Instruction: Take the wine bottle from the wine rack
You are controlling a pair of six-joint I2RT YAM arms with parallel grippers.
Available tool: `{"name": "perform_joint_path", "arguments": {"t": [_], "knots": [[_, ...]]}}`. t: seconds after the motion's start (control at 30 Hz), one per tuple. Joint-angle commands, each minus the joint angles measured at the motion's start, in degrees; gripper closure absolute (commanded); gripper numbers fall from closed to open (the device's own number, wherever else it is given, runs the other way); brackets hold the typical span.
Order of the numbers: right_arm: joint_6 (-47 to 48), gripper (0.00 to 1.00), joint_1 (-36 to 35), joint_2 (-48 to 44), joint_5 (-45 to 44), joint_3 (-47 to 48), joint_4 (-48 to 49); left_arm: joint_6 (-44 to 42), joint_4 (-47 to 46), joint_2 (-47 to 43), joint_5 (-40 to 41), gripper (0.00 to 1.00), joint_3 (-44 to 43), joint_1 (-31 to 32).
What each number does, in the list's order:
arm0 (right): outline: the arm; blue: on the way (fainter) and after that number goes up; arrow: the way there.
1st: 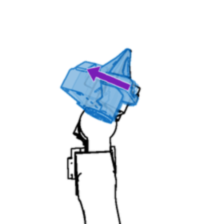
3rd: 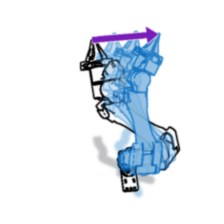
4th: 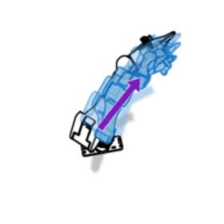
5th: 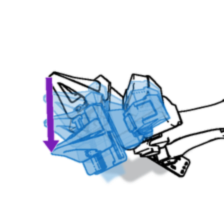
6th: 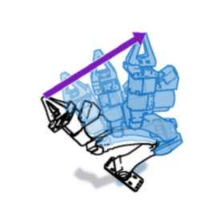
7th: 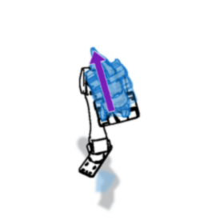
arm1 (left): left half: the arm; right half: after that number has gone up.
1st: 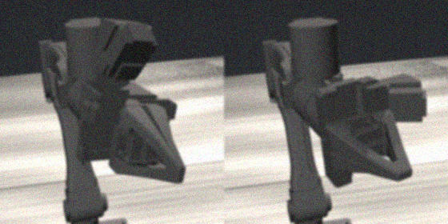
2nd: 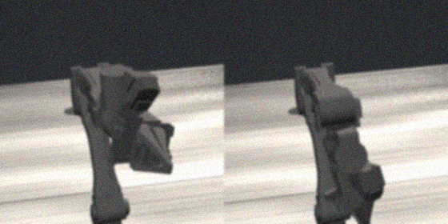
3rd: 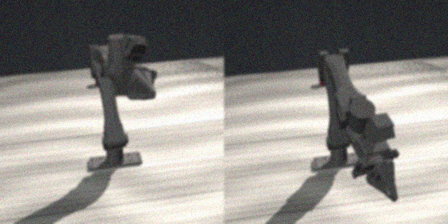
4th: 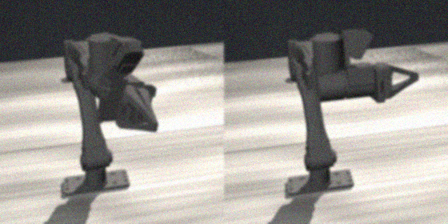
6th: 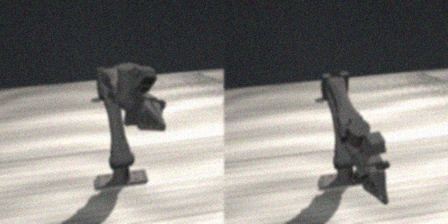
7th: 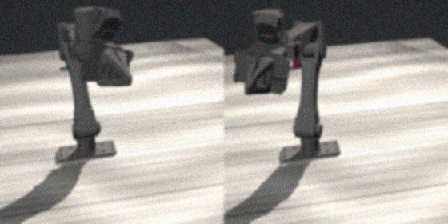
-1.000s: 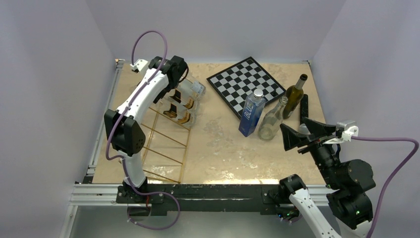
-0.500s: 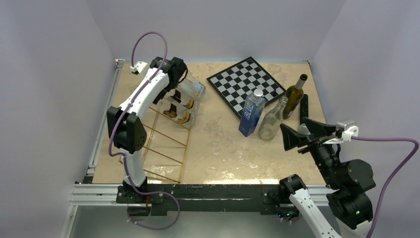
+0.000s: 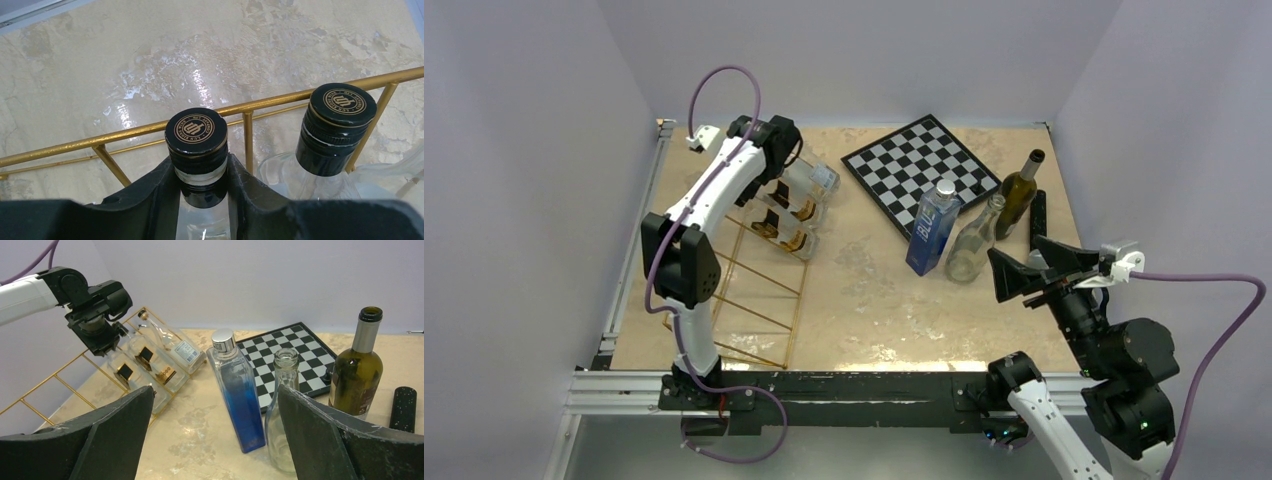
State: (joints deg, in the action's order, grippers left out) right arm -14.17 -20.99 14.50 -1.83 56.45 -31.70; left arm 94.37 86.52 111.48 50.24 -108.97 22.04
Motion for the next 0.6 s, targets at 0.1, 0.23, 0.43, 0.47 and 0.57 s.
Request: {"name": "perform_joint_path", "arguments": {"t": [0.1, 0.23, 0.43, 0.47, 0.57], "knots": [[-0.39, 0.01, -0.22, 1.08, 0.44, -0.82, 2.44, -1.05, 1.02, -4.45, -0.45, 1.00, 0.18, 0.01], [-0.50, 0.01, -0.27, 1.29, 0.42, -0.99, 2.54, -1.91, 1.55, -5.90, 0.62, 1.00, -0.97, 0.19], [-0.50, 0.01, -0.23, 1.50, 0.66, -0.99, 2.70, -2.87, 2.51, -7.63, 2.76, 1.00, -2.21, 0.99], [-0.53, 0.01, -0.25, 1.49, 0.54, -0.91, 2.58, -2.87, 2.51, -7.94, 3.36, 1.00, -2.26, 1.31], [-0.50, 0.01, -0.27, 1.34, 0.40, -1.14, 2.64, -3.62, 2.53, -8.62, 5.01, 1.00, -2.59, 2.49]]}}
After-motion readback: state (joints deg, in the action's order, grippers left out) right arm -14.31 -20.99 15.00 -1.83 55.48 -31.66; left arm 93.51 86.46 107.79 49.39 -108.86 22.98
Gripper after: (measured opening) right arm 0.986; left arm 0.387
